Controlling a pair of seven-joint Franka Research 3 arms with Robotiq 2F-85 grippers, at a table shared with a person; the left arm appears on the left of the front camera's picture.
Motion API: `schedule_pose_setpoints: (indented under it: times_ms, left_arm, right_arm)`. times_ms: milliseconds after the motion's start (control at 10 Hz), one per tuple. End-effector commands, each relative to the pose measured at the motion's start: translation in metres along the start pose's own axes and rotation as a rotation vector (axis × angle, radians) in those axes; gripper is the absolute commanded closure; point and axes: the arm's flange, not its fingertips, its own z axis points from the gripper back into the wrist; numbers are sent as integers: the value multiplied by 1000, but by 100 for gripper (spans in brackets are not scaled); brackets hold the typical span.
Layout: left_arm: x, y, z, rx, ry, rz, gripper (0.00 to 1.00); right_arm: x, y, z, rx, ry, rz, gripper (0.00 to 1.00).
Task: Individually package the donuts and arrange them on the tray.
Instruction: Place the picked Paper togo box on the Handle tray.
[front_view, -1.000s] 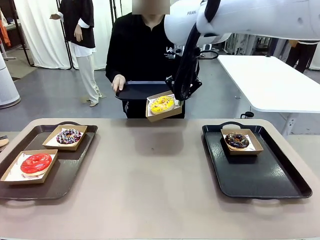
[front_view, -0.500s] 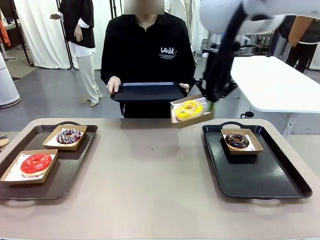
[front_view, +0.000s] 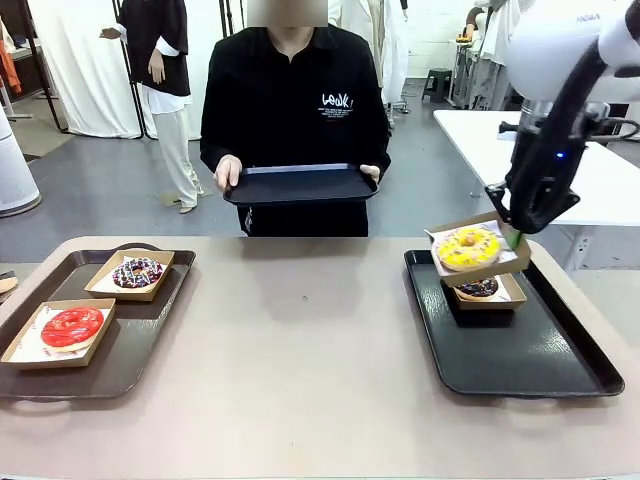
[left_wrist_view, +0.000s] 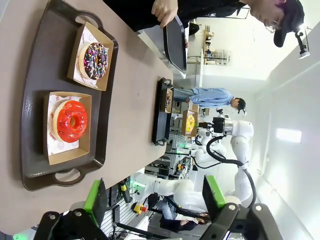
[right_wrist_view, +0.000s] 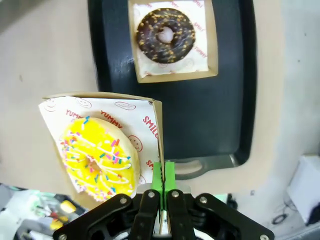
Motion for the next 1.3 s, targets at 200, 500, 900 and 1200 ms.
schedule_pose_setpoints:
  times_ms: [200,500,900,1200]
  left_arm:
    - [-1,-1,2,-2,-5,-3,0]
    - [-1,-1,2,-2,-5,-3,0]
    - [-1,-1,2,-2,-5,-3,0]
    - [-1,-1,2,-2,-5,-3,0]
  right_arm:
    - [8,-10,-17,5,-38,45,98]
    - [5,-17,-11,9,-3,29,98]
    - [6,-16,-12,9,-7,35,98]
    - [-11,-40,-29,69,-67,91,98]
